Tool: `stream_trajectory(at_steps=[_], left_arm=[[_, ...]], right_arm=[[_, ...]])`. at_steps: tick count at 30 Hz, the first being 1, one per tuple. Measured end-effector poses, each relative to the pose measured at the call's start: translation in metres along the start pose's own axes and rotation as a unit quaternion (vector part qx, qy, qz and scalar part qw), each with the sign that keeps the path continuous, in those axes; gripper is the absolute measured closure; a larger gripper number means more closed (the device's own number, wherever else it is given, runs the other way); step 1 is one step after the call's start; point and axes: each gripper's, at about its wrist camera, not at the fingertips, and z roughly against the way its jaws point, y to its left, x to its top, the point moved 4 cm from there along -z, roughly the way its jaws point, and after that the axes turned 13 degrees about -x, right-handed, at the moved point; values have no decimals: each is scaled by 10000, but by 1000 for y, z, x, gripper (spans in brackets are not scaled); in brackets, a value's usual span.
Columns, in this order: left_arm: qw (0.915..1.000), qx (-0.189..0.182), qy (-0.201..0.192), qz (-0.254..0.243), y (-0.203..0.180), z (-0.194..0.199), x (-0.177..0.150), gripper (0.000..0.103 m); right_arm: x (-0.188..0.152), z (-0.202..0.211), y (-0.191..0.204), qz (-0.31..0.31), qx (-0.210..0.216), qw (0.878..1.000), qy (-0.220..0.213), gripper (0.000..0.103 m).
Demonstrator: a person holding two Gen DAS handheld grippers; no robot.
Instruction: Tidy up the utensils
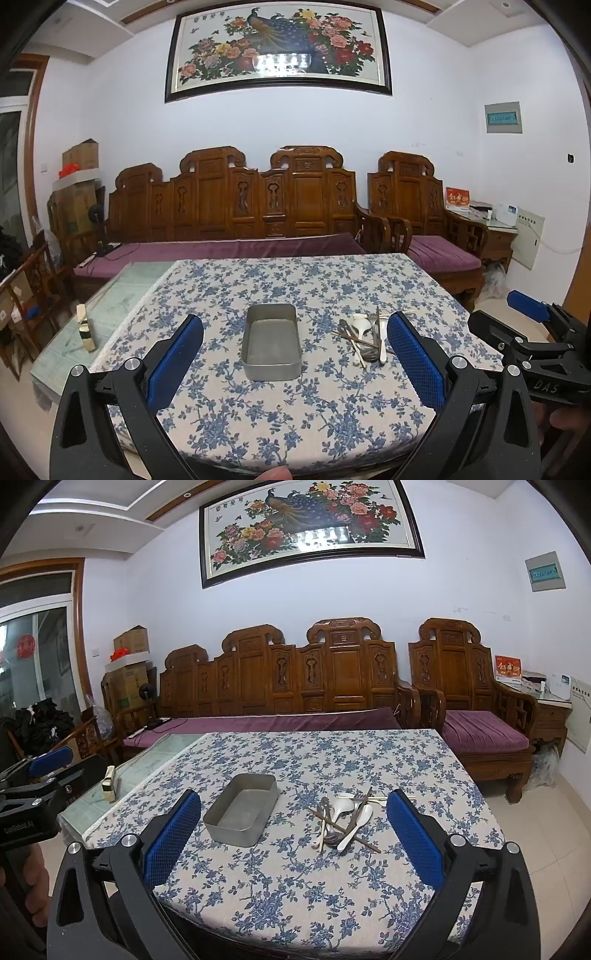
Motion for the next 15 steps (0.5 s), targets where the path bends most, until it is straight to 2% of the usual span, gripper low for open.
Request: stream_trajectory(at_steps=[15], left_arm=[[10000,2,-14,4,0,0,0,6]], right_arm=[[0,0,0,-3,-1,10000,-12,2]])
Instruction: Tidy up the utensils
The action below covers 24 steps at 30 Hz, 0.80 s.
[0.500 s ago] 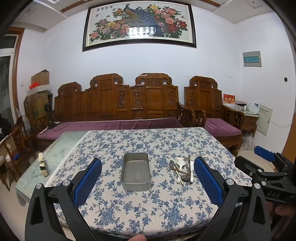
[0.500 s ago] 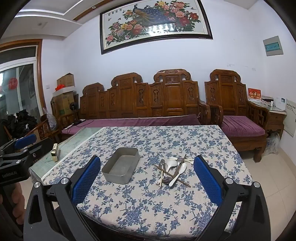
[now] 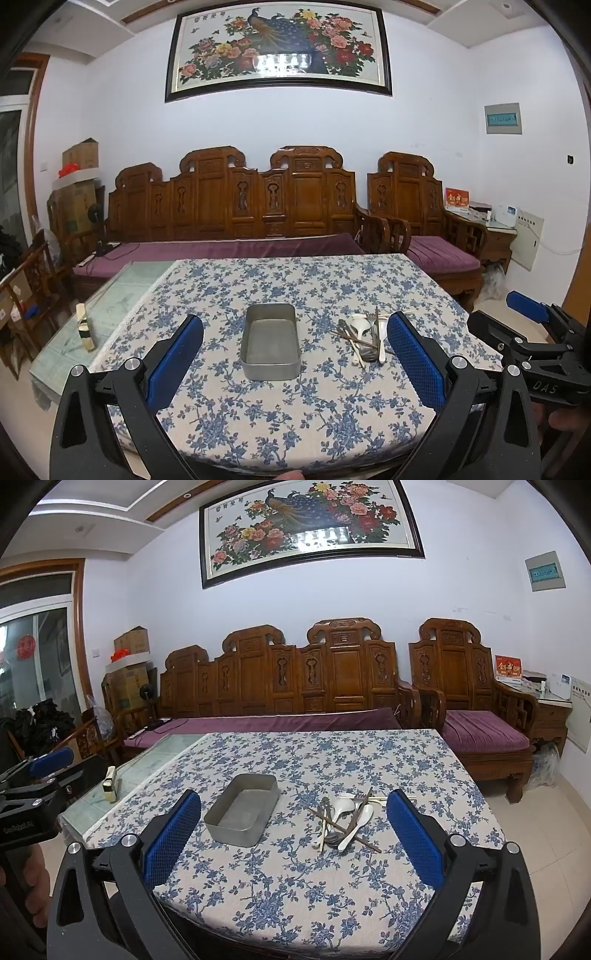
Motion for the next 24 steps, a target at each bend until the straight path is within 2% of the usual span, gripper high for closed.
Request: stream_trajectory(at_steps=[24], left_arm=[[10000,-6,-51,1,-1,0,0,6]], right_arm=[[1,0,0,-8,7,10000,-8,2]])
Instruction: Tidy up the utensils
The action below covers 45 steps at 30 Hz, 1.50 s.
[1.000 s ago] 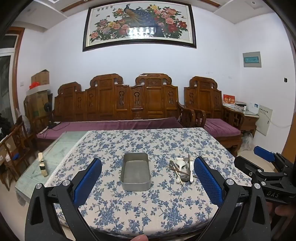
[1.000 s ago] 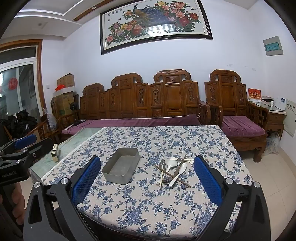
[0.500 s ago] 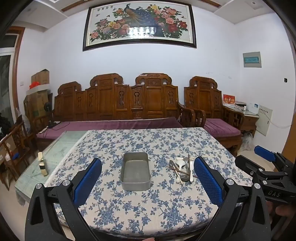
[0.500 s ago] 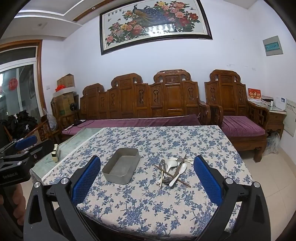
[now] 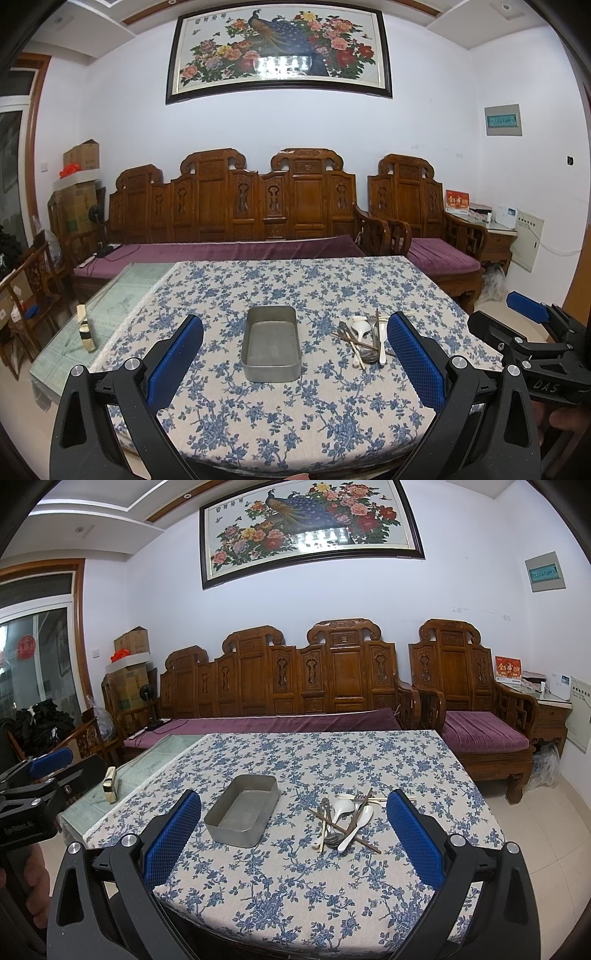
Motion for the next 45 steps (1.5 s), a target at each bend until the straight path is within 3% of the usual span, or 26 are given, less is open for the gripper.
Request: stream_trajectory(at_steps=[45], left_arm=[[10000,-6,-34,-45,-3,4,7,6]], right_arm=[[2,3,1,-12,-3,10000,-11,2]])
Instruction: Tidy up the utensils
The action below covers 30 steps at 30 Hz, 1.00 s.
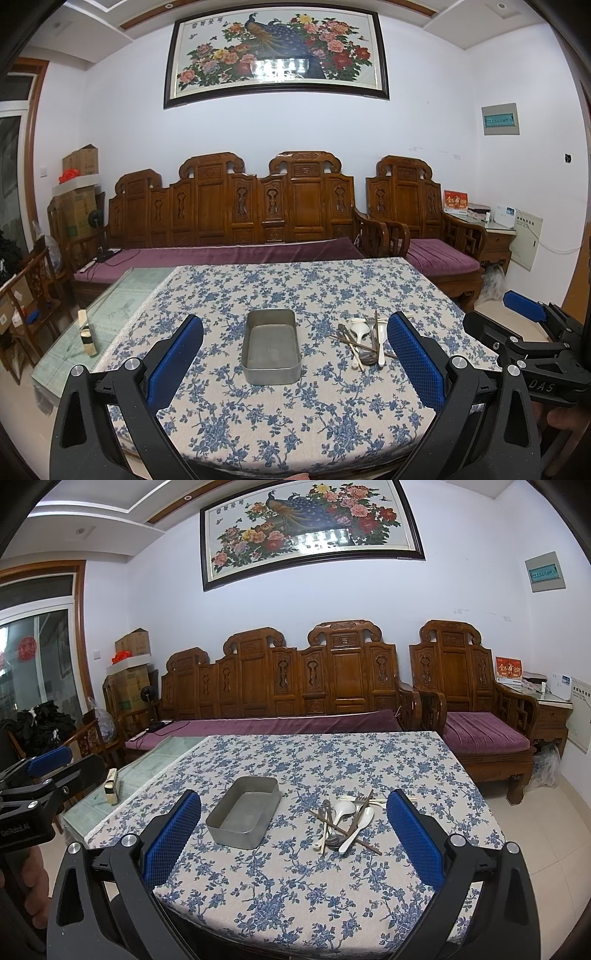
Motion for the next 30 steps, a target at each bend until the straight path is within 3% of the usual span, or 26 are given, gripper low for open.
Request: stream_trajectory(at_steps=[13,30], left_arm=[[9998,-45,195,43,3,-9,-6,6],[9944,-341,976,228,25,-78,-42,6]], right_arm=[[-2,-2,-1,14,-12,10000,66,2],[-22,-61,5,516,103,9970,567,12]])
